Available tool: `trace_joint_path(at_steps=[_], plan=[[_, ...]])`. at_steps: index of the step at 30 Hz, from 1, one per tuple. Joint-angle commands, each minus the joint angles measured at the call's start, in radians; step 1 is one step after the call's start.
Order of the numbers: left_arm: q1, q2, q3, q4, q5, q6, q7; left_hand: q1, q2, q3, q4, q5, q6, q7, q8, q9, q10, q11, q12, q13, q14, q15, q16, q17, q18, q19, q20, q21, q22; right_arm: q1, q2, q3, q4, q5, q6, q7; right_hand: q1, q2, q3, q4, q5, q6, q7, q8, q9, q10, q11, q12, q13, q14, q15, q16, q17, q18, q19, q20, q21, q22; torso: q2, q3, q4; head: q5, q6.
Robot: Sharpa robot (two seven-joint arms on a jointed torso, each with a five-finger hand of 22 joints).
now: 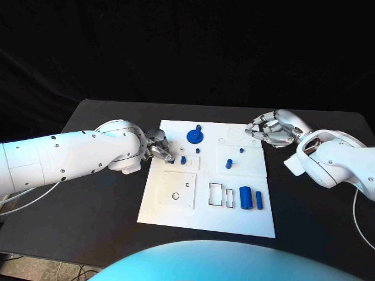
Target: Assemble the parts on the task board
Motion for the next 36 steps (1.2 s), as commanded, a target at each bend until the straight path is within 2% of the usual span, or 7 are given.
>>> trace_joint_path(at_steps=[1, 9, 17, 24, 36], plan=[[-0.002, 0.003, -0.001, -0.001, -0.014, 0.026, 0.004, 0.036, 0.027, 0.108, -0.113, 0.003, 0.016, -0.011, 0.003, -0.002, 0.028, -0.024, 0.003, -0.001, 0.106, -0.006, 0.003, 0.263, -0.017, 0.005, 0.003, 0.003, 0.007, -0.001, 0.001, 0.0, 0.001, -0.002, 0.008, 0.008, -0.007, -0.001, 0.001, 0.004, 0.004, -0.008, -0.001, 0.005, -0.002, 0.0, -0.005, 0.004, 0.0, 0.065, -0.004, -0.004, 0.09, 0.01, -0.001, -0.003, -0.002, 0.02, 0.0, 0.0004, 0.0002, 0.0, 0.0], [-0.002, 0.009, -0.002, -0.005, -0.018, 0.03, 0.0, 0.036, 0.027, 0.109, -0.111, 0.004, 0.016, -0.011, 0.003, -0.002, 0.028, -0.024, 0.003, -0.001, 0.106, -0.006, 0.003, 0.263, -0.017, 0.005, 0.003, 0.002, 0.006, -0.001, 0.001, 0.0, 0.0, -0.003, 0.008, 0.008, -0.007, -0.001, 0.001, 0.004, 0.004, -0.008, -0.001, 0.005, -0.002, 0.0, -0.005, 0.004, 0.0, 0.065, -0.004, -0.004, 0.09, 0.01, -0.001, -0.003, -0.002, 0.02, 0.0, 0.0007, -0.0003, -0.001, 0.0], [-0.002, 0.017, -0.002, -0.006, -0.019, 0.066, -0.004, 0.033, 0.024, 0.106, -0.109, 0.005, 0.018, -0.011, 0.004, -0.002, 0.033, -0.023, 0.01, 0.012, 0.106, -0.006, 0.003, 0.263, -0.017, 0.005, 0.003, 0.003, 0.007, -0.002, 0.002, 0.0, 0.0, -0.003, 0.008, 0.009, -0.007, -0.001, 0.001, 0.004, 0.004, -0.008, -0.001, 0.005, -0.002, 0.0, -0.005, 0.004, 0.0, 0.065, -0.004, -0.004, 0.09, 0.01, -0.001, -0.003, -0.002, 0.02, 0.0, 0.0009, -0.0007, -0.001, 0.0], [-0.002, 0.021, -0.002, -0.007, -0.02, 0.088, -0.008, 0.026, 0.017, 0.1, -0.104, 0.018, 0.025, -0.014, 0.008, -0.001, 0.044, -0.023, 0.022, 0.031, 0.106, -0.005, 0.003, 0.263, -0.018, 0.007, 0.004, 0.004, 0.01, -0.002, 0.002, 0.0, -0.001, -0.003, 0.008, 0.009, -0.007, -0.001, 0.0, 0.005, 0.005, -0.008, -0.001, 0.006, -0.002, 0.0, -0.005, 0.004, 0.0, 0.065, -0.004, -0.005, 0.09, 0.01, 0.0, -0.003, -0.003, 0.02, 0.0, 0.001, -0.0005, -0.003, 0.0], [-0.002, 0.029, -0.002, -0.016, -0.034, 0.065, -0.017, 0.011, 0.024, 0.079, -0.078, 0.015, 0.036, -0.018, 0.01, -0.002, 0.054, -0.026, 0.028, 0.038, 0.106, -0.006, 0.003, 0.263, -0.019, 0.009, 0.005, 0.006, 0.014, -0.003, 0.001, 0.0, 0.0, -0.003, 0.007, 0.01, -0.007, -0.001, 0.0, 0.005, 0.005, -0.008, -0.001, 0.006, -0.002, 0.0, -0.005, 0.004, 0.0, 0.065, -0.004, -0.005, 0.09, 0.01, 0.0, -0.003, -0.003, 0.02, 0.0, 0.0005, -0.0005, -0.004, 0.0]])
